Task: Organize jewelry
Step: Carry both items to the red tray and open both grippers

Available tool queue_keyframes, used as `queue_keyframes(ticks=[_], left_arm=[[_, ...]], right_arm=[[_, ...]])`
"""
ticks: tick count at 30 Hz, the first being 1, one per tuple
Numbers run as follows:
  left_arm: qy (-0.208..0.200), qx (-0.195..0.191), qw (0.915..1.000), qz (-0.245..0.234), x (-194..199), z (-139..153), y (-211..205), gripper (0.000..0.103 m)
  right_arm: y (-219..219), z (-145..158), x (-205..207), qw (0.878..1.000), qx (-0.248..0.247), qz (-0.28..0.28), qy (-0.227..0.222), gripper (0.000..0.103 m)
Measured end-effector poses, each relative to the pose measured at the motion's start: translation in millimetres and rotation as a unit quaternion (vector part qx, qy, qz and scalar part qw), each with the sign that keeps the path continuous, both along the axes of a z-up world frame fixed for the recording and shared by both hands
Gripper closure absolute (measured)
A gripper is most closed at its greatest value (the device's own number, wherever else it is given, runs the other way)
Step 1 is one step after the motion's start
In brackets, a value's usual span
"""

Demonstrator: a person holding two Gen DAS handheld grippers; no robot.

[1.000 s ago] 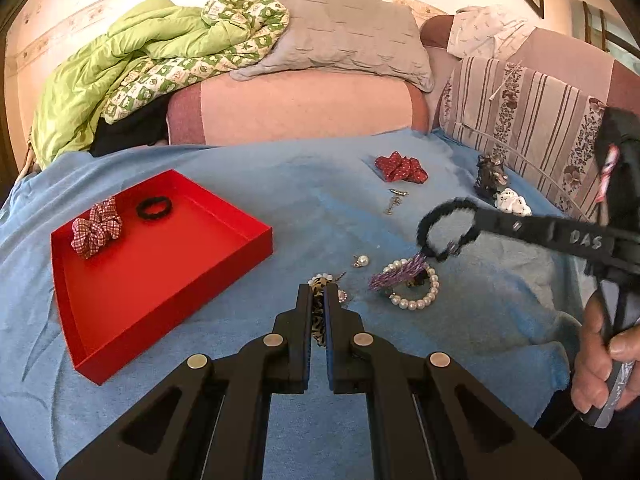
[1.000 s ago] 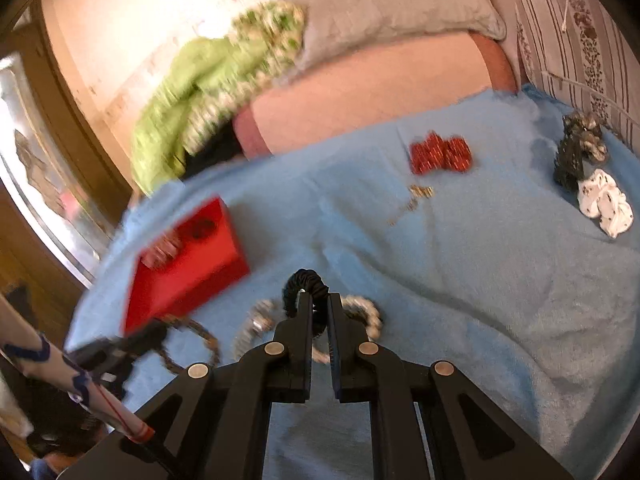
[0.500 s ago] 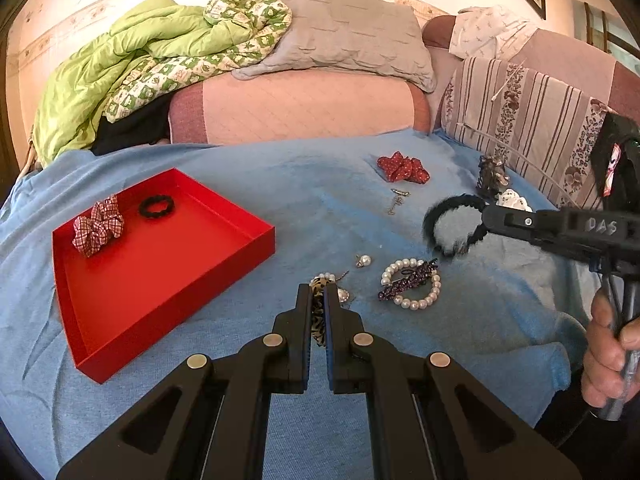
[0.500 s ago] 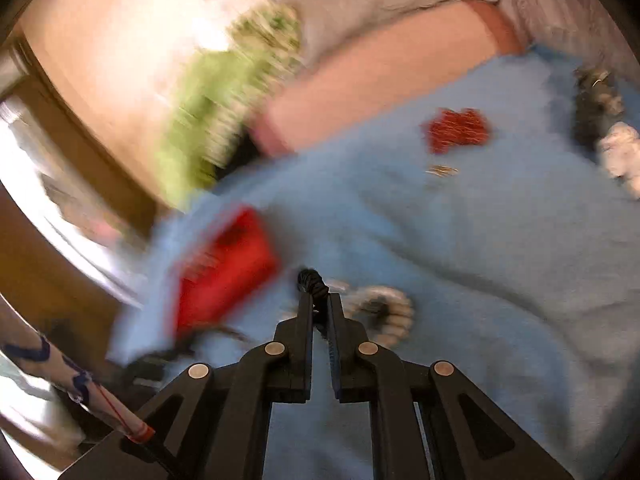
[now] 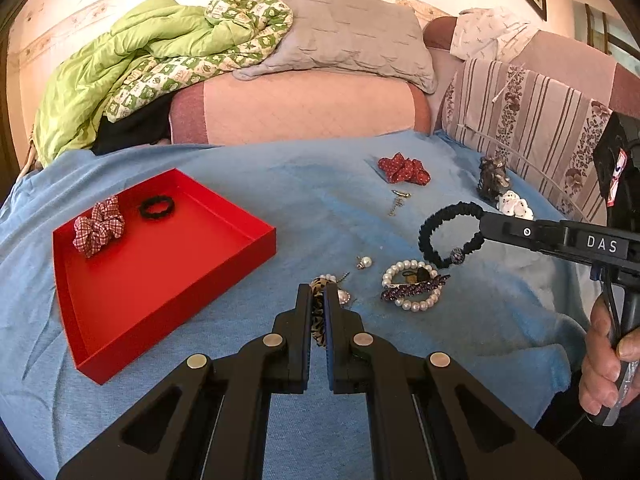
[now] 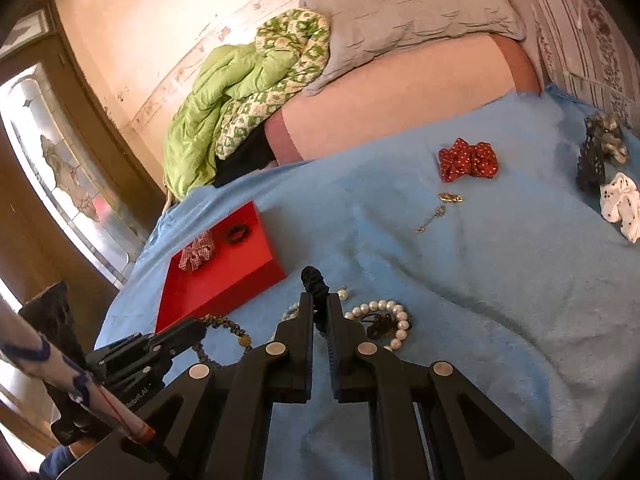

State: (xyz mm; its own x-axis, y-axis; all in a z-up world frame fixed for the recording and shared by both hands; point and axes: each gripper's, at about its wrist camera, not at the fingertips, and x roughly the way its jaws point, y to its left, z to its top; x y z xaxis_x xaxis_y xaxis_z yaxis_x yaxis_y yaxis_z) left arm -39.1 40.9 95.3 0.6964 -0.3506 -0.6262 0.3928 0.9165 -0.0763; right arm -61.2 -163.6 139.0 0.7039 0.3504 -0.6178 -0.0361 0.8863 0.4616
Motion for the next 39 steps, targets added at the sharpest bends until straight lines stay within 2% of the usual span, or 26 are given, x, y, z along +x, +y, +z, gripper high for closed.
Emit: queue_keyframes(ticks=[6,11,15,22,32,36,39], left_arm=[[-0.009,-0.005,0.9999,0.004,0,6,3,0.098],[-0.02,-0.013,0.9994,0.025,7,17,12,0.098],[-0.027,-0.02,0.9984,0.045,13,26,26,0.098],[-0.029,-0.028,0.9959,0.081,34,39,59,0.098],[-0.01,-0.04,0.99,0.135,87,36,111,0.098],[0.008,-0.033,0.9875,0.154,114,25,131,0.098],[0.024,-0.042,0.985,0.166,135,20,147,0.098]], right_arm=[[0,0,-5,1.0,-0.004,0.004,-0.001,0.096],[5,-1,-5,1.0,-0.012,0.01,0.001,0.096],[12,-3,-4,1.0,-0.017,0.016,0.004,0.096],[33,-1,10,1.0,0.003,0.026,0.012,0.096],[112,14,71,0.997,0.021,0.072,-0.009,0.096],[143,5,108,0.996,0.027,0.08,0.006,0.096],[155,-4,141,0.996,0.04,0.077,0.027,0.096]])
